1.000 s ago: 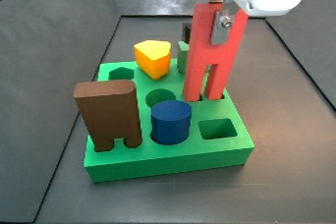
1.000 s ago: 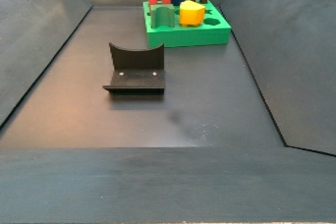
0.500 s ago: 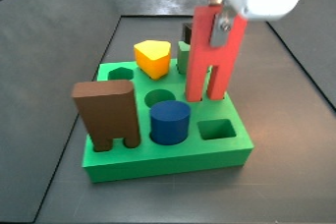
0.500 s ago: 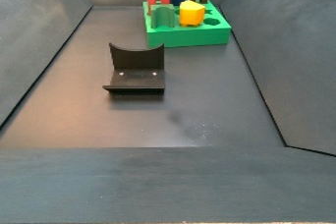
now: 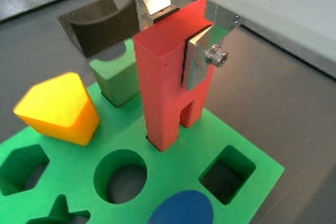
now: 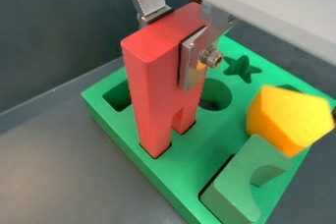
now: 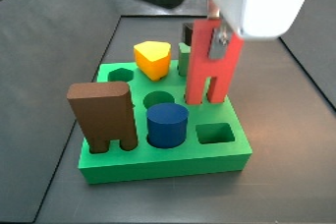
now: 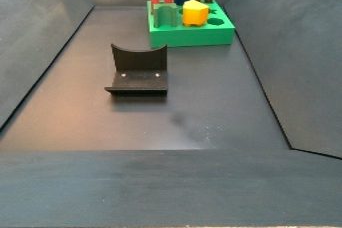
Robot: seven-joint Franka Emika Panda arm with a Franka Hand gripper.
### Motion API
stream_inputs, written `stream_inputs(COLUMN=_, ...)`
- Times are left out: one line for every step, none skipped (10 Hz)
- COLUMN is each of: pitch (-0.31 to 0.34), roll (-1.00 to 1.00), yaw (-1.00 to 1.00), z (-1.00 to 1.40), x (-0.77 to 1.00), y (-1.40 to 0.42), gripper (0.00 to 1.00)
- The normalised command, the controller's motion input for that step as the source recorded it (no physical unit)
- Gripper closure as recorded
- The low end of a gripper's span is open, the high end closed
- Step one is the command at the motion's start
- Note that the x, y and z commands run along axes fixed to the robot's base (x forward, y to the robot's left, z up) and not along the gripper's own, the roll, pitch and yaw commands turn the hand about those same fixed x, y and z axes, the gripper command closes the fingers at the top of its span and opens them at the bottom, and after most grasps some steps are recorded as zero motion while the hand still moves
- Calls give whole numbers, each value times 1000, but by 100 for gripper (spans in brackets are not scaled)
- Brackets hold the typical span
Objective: Pick up the double-square object. Move up. Move to above the board. Insert the double-square object.
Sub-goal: Insert the double-square object.
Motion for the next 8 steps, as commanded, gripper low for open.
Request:
stream_inputs(pitch=0, roll=-49, yaw=-29, z=-343, x=0, y=37, gripper=100)
stream_inputs(pitch=0, roll=-39, yaw=-23, z=-329, x=9, y=103, gripper=100)
stream_inputs(pitch=0, roll=-80, yaw=-14, z=-431, x=0, y=169, gripper=100)
stream_inputs(pitch=0, roll=-66, yaw=0, z=-380, x=0, y=226, gripper=100)
stream_inputs(pitch=-26, roll=0, yaw=-23, z=-9, x=0, y=0, gripper=100)
stream_inputs(pitch=-14, roll=0, yaw=0, z=0, x=0, y=0, gripper=100)
stream_inputs(pitch=-26, roll=1, yaw=0, z=0, x=0, y=0, gripper=100)
stream_inputs(pitch=0, roll=0, yaw=0, z=0, x=0, y=0, gripper=100)
